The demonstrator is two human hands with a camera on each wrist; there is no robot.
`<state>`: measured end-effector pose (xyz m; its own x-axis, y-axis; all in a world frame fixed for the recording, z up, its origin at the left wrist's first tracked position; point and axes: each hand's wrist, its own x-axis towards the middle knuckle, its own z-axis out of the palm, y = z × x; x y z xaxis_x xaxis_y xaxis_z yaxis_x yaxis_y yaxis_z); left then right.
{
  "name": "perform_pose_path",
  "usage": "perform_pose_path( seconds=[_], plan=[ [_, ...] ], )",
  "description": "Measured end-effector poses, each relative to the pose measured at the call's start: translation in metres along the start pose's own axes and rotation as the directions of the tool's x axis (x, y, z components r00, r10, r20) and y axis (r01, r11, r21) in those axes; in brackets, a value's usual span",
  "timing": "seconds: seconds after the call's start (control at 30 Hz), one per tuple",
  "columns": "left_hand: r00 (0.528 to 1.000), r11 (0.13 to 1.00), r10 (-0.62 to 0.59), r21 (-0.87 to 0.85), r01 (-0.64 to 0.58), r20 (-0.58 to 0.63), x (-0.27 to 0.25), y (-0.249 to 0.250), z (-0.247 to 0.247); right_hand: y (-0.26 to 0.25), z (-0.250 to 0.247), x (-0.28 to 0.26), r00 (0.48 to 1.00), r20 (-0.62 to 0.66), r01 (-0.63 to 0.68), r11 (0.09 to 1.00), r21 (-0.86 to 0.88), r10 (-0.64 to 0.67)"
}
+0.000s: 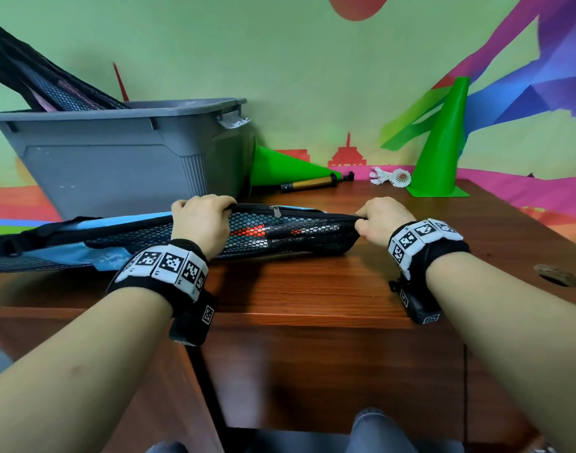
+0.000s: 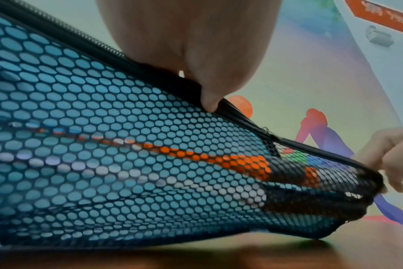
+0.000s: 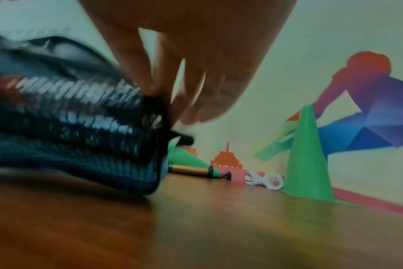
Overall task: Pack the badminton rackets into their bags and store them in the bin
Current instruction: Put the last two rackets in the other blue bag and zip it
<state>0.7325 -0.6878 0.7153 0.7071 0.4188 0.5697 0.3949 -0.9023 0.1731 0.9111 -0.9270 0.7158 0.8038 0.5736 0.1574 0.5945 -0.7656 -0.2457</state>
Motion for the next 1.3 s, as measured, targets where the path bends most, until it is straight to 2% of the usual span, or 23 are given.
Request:
perform_pose_path(
  seconds=[0.07,0.17,0.23,0.33,0.43,0.6,0.77,0.9,1.0,1.07,1.2,1.3],
  plan=[
    [0.998,0.999,0.024,-0.027,-0.022,0.052,0.002,-0.004,-0.001,0.0,-0.003,0.003,0.996,0.074,-0.059,0.992,0.112,0.051],
    [0.99,0.997,0.069,-0.054,-0.063,0.123,-0.001,-0.008,-0.003,0.002,-0.008,0.01,0.996,-0.011,-0.085,0.967,0.241,0.091],
    [0.984,0.994,0.083,-0.083,-0.07,0.158,-0.004,-0.007,-0.003,-0.005,-0.009,0.014,0.995,-0.047,-0.079,0.977,0.197,0.09],
    [0.979,0.987,0.118,-0.126,-0.098,0.166,-0.01,-0.003,-0.001,-0.026,-0.004,0.021,0.996,0.004,-0.091,0.994,0.054,0.091],
    [0.976,0.974,0.172,-0.172,-0.148,0.135,-0.014,0.0,0.0,-0.038,0.005,0.022,0.987,0.035,-0.152,0.986,-0.064,0.155],
    [0.973,0.971,0.197,-0.157,-0.178,0.121,-0.013,-0.004,0.0,-0.035,0.019,0.027,0.973,-0.011,-0.227,0.96,-0.163,0.229],
    [0.985,0.994,0.098,-0.055,-0.09,0.145,-0.009,-0.018,0.003,-0.016,0.014,0.033,0.964,0.0,-0.267,0.963,0.05,0.267],
    [0.993,0.998,0.055,-0.041,-0.051,0.102,-0.007,-0.018,0.003,-0.002,0.011,0.031,0.936,0.02,-0.343,0.895,0.287,0.352],
    [1.0,0.996,0.013,-0.088,-0.012,0.018,-0.006,-0.015,0.0,-0.003,0.009,0.027,0.935,-0.017,-0.283,0.773,0.567,0.355],
    [0.999,0.993,-0.002,-0.117,-0.002,-0.033,-0.006,-0.012,-0.004,-0.004,0.005,0.02,0.927,-0.106,-0.22,0.752,0.622,0.359],
    [0.998,0.973,-0.034,-0.231,0.021,-0.053,-0.007,0.0,-0.013,-0.018,-0.006,0.004,0.903,-0.323,-0.104,0.873,0.476,0.283],
    [0.999,0.962,-0.037,-0.272,0.028,-0.029,-0.008,0.01,-0.018,-0.045,-0.008,-0.019,0.879,-0.47,0.106,0.932,0.347,0.075]
  ],
)
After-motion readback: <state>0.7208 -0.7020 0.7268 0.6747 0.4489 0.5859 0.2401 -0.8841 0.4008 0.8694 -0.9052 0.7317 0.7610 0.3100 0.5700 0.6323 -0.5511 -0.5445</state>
